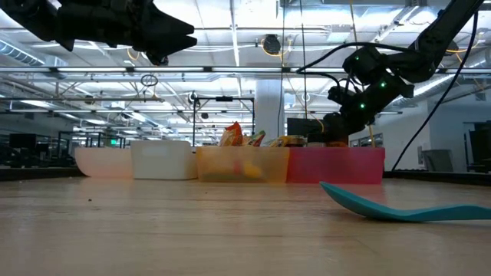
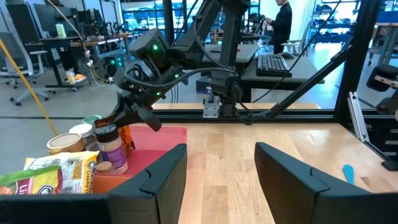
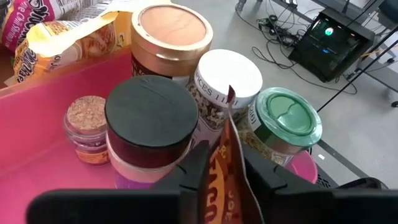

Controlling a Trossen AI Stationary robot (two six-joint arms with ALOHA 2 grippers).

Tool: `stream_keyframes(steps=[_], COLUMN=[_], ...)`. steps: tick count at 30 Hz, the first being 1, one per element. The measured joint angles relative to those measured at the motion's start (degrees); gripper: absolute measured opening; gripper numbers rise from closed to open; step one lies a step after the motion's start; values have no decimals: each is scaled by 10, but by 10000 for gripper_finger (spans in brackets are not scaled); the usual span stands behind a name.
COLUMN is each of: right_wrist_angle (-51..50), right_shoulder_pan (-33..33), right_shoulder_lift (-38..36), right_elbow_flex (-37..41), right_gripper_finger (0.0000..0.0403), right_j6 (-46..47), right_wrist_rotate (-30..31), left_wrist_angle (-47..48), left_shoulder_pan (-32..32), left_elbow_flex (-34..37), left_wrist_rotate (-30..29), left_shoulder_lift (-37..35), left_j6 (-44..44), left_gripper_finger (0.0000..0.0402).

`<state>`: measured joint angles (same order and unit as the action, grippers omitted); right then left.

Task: Pick & Place Food Item
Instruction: Put the orange seasoning pack into the red bin, then put the blue baby spoon into the white bin

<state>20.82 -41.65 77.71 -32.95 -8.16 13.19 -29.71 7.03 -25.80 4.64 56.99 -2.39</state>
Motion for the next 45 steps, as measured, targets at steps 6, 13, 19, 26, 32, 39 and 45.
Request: stream_keyframes(steps=[6, 13, 19, 26, 32, 39, 45], right_wrist_angle=[2, 3, -6, -30, -31, -9, 52], right_shoulder_pan=[0, 0, 0, 0, 10, 51, 99], right_shoulder_lift=[0, -7, -34, -77, -113, -159, -175], right_elbow_flex=[0, 0, 0, 0, 0, 0, 0], right_gripper_finger=[97, 124, 132, 128, 128, 128, 128], right_j6=[0, -6, -7, -31, 9, 78, 123], right_wrist_rotate=[1, 1, 2, 2, 1, -135, -339], left_wrist_angle=[3, 4, 5, 8, 12, -11, -67], left_shoulder_pan=[0, 0, 0, 0, 0, 0, 0], left_elbow_flex=[0, 0, 0, 0, 0, 0, 0], left_wrist_rotate=[0, 0, 0, 0, -1, 0, 26], left_shoulder_lift=[0, 0, 0, 0, 0, 0, 0], left_j6=[0, 1, 2, 18, 56, 94, 120], left_gripper_finger=[198, 198, 198, 198, 198, 198, 198])
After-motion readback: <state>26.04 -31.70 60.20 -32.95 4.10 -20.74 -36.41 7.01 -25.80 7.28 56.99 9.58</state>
